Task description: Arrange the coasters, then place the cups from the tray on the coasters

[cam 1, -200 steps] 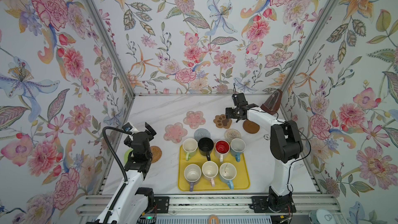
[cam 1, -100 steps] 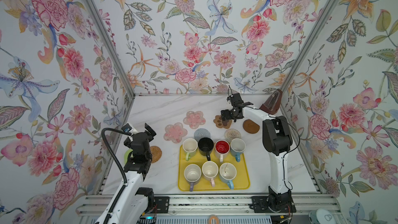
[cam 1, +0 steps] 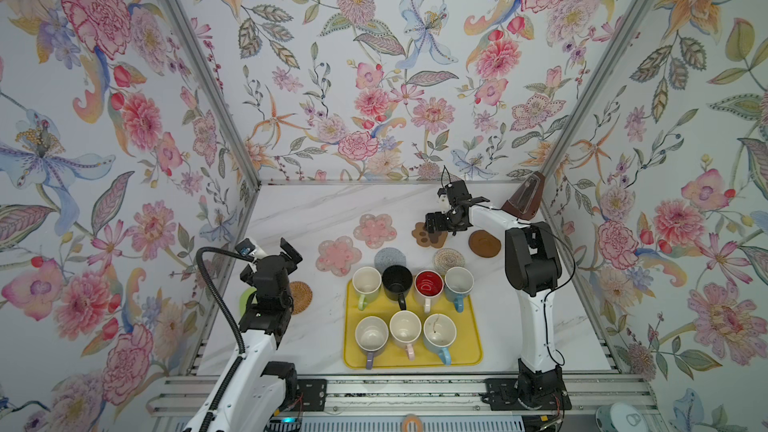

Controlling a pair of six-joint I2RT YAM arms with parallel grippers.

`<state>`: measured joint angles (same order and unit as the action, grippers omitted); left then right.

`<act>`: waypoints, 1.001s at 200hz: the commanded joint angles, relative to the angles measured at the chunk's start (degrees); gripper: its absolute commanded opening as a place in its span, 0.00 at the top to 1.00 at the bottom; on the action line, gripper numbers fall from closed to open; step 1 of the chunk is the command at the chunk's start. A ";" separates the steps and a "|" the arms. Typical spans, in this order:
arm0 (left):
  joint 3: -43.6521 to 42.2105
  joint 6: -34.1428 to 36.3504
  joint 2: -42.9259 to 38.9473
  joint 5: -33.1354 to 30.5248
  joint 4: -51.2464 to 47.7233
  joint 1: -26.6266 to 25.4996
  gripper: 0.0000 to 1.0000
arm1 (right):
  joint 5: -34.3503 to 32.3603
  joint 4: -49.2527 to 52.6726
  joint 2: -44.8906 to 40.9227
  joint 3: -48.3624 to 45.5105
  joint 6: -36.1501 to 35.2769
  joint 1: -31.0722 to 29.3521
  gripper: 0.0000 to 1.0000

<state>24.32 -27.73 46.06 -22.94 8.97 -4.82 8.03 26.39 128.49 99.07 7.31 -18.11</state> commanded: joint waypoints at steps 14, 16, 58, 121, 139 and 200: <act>1.16 -0.75 -0.56 0.00 -0.66 0.59 0.01 | 1.88 0.68 0.58 -0.41 0.99 0.33 0.02; 1.15 -0.75 -0.54 0.04 -0.68 0.60 0.01 | 1.96 0.61 0.55 -0.49 1.03 0.35 0.02; 0.87 -0.75 -0.71 -0.09 -0.52 0.58 0.01 | 2.63 -0.18 -0.25 -3.05 1.52 0.24 0.02; 0.51 -1.19 -0.45 0.09 0.05 0.53 0.01 | 3.94 -1.05 -1.65 -6.74 3.25 -0.22 0.02; 0.42 -1.28 -0.46 0.15 0.24 0.57 0.01 | 3.92 -1.54 -2.76 -8.37 4.15 -0.44 0.02; 0.34 -1.63 0.73 0.70 1.44 0.56 0.01 | 2.40 -2.84 -7.50 -12.64 5.67 -2.28 0.02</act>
<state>24.32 -28.60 46.24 -22.87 9.06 -4.80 10.52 21.06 122.78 88.33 11.40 -19.33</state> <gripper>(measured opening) 0.989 0.978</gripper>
